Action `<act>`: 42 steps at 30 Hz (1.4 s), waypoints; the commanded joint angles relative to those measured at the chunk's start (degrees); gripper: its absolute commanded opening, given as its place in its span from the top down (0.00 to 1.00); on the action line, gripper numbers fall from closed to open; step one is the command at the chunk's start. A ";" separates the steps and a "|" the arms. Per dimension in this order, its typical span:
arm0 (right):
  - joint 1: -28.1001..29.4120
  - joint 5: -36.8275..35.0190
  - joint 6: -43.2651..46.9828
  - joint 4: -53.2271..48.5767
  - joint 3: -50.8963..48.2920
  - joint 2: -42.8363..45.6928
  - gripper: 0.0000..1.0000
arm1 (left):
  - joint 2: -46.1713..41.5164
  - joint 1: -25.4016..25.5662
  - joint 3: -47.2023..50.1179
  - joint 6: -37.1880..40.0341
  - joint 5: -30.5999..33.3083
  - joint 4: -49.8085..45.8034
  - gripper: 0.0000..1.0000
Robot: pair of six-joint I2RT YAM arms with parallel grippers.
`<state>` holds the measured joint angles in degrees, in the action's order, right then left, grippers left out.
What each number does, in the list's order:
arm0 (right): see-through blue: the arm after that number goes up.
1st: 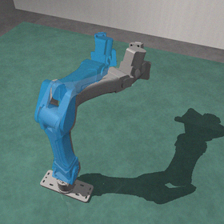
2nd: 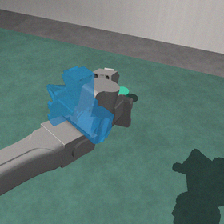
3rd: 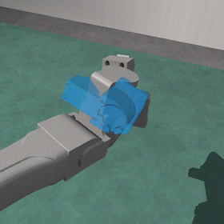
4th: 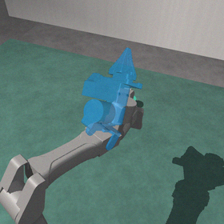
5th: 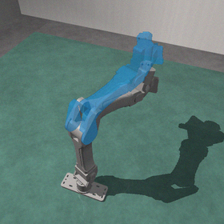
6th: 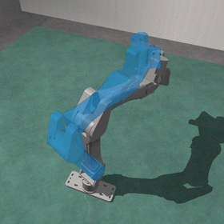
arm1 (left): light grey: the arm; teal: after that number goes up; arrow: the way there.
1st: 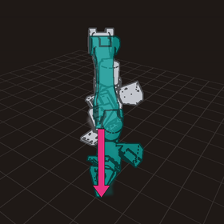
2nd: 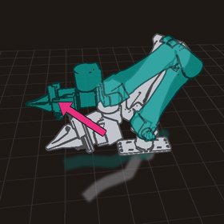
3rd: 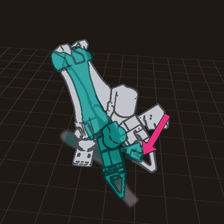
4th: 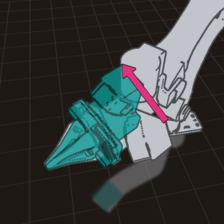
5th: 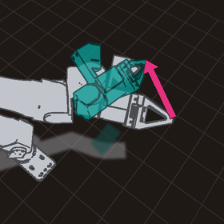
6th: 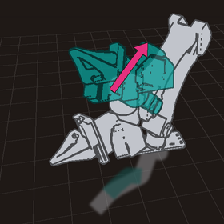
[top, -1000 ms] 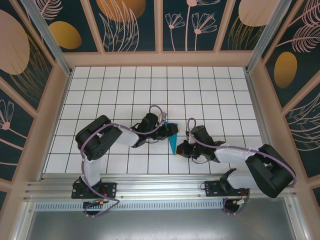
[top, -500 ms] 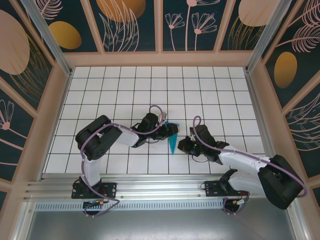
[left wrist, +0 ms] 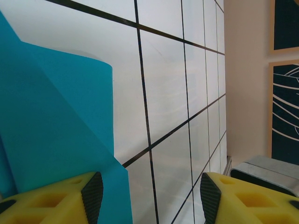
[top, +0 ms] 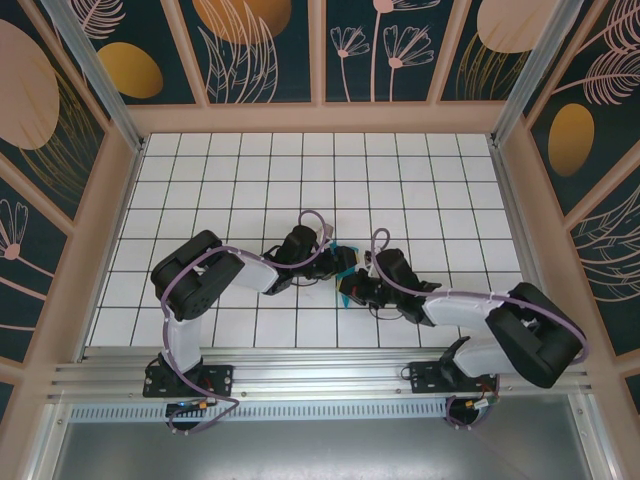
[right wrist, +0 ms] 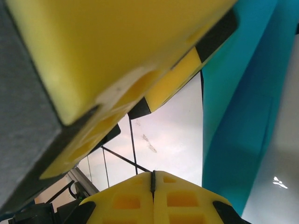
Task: Fold a paper plane with a square sheet of paper (pick it up from the middle)
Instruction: Fold the wing for the fifth time at the center of the table.
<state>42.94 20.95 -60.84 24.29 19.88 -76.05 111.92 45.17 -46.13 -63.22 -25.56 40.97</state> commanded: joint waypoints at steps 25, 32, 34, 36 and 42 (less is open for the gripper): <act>-0.57 -2.07 2.43 -5.17 -6.60 -10.14 0.99 | 1.77 0.34 -1.23 1.90 0.60 -5.82 0.39; -1.62 0.76 15.25 -11.88 -4.28 -10.56 1.00 | -4.34 0.34 -0.86 2.95 2.94 -7.84 0.37; -2.49 2.21 18.01 -12.35 -4.19 -10.82 1.00 | -6.68 0.27 -0.08 3.06 4.23 -7.91 0.36; -3.69 3.06 19.85 -13.28 -4.03 -11.38 1.00 | -9.04 0.35 0.94 3.20 5.58 -7.92 0.34; -5.66 5.67 23.45 -12.95 -3.64 -11.83 1.00 | -13.34 0.29 5.22 1.77 7.46 -6.24 0.33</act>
<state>38.44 28.18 -42.44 25.17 18.79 -84.95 100.07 45.39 -43.29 -61.52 -20.01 34.22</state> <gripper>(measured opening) 0.052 0.677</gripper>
